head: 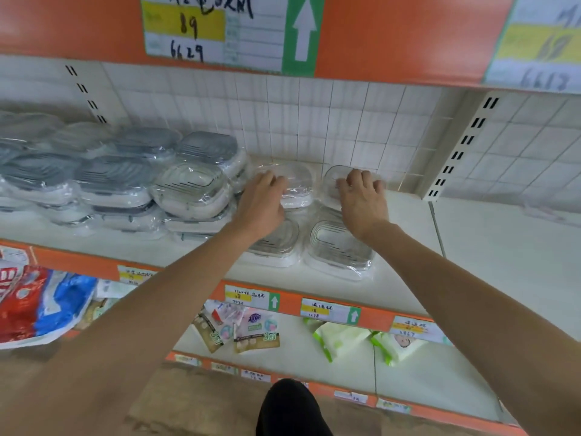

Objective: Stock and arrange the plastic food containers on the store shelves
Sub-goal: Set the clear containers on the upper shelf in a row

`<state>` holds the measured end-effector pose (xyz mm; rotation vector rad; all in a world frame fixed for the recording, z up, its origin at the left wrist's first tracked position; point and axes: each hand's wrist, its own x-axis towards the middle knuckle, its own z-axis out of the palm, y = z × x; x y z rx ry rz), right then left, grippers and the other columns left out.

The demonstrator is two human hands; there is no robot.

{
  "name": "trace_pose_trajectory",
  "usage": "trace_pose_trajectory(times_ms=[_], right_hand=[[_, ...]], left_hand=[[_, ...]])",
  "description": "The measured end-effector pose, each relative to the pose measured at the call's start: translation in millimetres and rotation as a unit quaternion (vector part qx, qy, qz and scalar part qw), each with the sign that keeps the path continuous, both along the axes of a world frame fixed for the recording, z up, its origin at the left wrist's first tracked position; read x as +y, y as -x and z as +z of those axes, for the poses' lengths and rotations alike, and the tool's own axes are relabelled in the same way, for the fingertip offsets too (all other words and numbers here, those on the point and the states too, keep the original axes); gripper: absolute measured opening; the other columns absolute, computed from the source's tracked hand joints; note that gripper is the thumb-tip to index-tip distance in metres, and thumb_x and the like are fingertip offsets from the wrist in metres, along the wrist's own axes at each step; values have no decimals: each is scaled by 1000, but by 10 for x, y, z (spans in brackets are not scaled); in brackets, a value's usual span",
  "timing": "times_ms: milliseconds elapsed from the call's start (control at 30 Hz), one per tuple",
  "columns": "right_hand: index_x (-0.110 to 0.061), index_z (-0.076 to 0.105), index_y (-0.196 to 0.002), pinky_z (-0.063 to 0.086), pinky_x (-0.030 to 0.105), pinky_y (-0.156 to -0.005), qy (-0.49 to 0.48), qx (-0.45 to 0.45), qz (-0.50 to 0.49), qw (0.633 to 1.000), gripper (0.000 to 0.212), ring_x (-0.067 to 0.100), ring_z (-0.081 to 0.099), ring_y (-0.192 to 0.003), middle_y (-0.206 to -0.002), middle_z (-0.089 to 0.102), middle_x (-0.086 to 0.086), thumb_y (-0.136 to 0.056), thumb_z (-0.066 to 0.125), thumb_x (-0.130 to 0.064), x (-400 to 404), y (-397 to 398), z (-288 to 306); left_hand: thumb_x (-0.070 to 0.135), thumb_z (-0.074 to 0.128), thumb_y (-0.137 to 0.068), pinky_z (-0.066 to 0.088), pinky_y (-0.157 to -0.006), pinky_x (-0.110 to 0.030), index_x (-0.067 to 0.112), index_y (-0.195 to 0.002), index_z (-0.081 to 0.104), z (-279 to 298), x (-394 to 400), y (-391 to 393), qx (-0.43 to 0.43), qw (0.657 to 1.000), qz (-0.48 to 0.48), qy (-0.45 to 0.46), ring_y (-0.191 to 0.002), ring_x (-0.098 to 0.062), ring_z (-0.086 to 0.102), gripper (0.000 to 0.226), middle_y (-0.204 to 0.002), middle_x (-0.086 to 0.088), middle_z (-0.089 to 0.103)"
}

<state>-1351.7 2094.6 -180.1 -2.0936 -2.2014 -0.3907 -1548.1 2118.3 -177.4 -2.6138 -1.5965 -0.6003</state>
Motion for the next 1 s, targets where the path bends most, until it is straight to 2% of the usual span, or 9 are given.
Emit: trace_pose_trajectory(times_ms=[167, 267, 400, 567, 633, 800, 900, 1000], right_hand=[[-9, 47, -125, 28, 38, -94, 30, 7, 66, 997, 39, 28, 37, -118, -126, 43, 10, -87, 43, -8, -155, 173, 46], [-8, 48, -125, 33, 38, -94, 91, 52, 85, 991, 39, 28, 40, -118, -124, 47, 10, -86, 46, -9, -328, 262, 99], [-10, 49, -125, 39, 35, -91, 163, 85, 119, 976, 36, 26, 42, -121, -124, 49, 9, -89, 49, -17, -613, 378, 246], [-13, 48, -128, 37, 30, -86, 225, 104, 167, 954, 37, 21, 43, -122, -127, 49, 4, -92, 49, -17, -1031, 437, 606], [-13, 49, -128, 36, 29, -86, 230, 113, 171, 951, 36, 20, 45, -121, -127, 50, 3, -92, 49, -18, -1185, 418, 788], [-13, 50, -126, 43, 32, -83, 212, 121, 173, 954, 34, 20, 52, -113, -124, 52, 2, -93, 49, -19, -1614, 361, 1282], [-16, 50, -127, 46, 33, -81, 198, 120, 168, 958, 34, 21, 54, -110, -124, 51, 1, -93, 47, -21, -1857, 346, 1646], [-17, 53, -125, 46, 33, -79, 167, 123, 183, 961, 32, 23, 56, -106, -122, 51, 1, -93, 46, -20, -2030, 316, 2026]], left_hand=[[3, 56, -80, 36, -84, -32, 4, -98, 60, 33, -218, 83, 21, 999, -21, 11, -100, -29, 51, 18, -103, -12, 57], [7, 54, -81, 33, -76, -30, 5, -100, 60, 84, -415, 155, 47, 998, -39, 35, -95, -27, 54, 20, -101, -11, 58], [9, 51, -83, 32, -75, -28, 4, -97, 60, 211, -694, 307, 88, 991, -75, 63, -92, -27, 56, 17, -95, -11, 61], [16, 46, -87, 40, -74, -31, 10, -109, 59, 591, -1011, 392, 142, 981, -77, 107, -90, -26, 60, 26, -103, -5, 62], [17, 45, -88, 39, -74, -30, 12, -111, 59, 780, -1138, 387, 154, 978, -95, 107, -91, -26, 61, 27, -105, -3, 63], [17, 45, -90, 33, -62, -26, 10, -107, 60, 1254, -1483, 334, 167, 969, -133, 127, -87, -26, 61, 24, -103, -4, 63], [19, 45, -91, 37, -61, -27, 9, -105, 59, 1571, -1673, 300, 159, 966, -148, 140, -86, -26, 61, 22, -98, -4, 64], [18, 46, -90, 38, -58, -29, 10, -93, 59, 1942, -1791, 239, 145, 968, -178, 106, -77, -29, 60, 15, -86, -6, 66]])
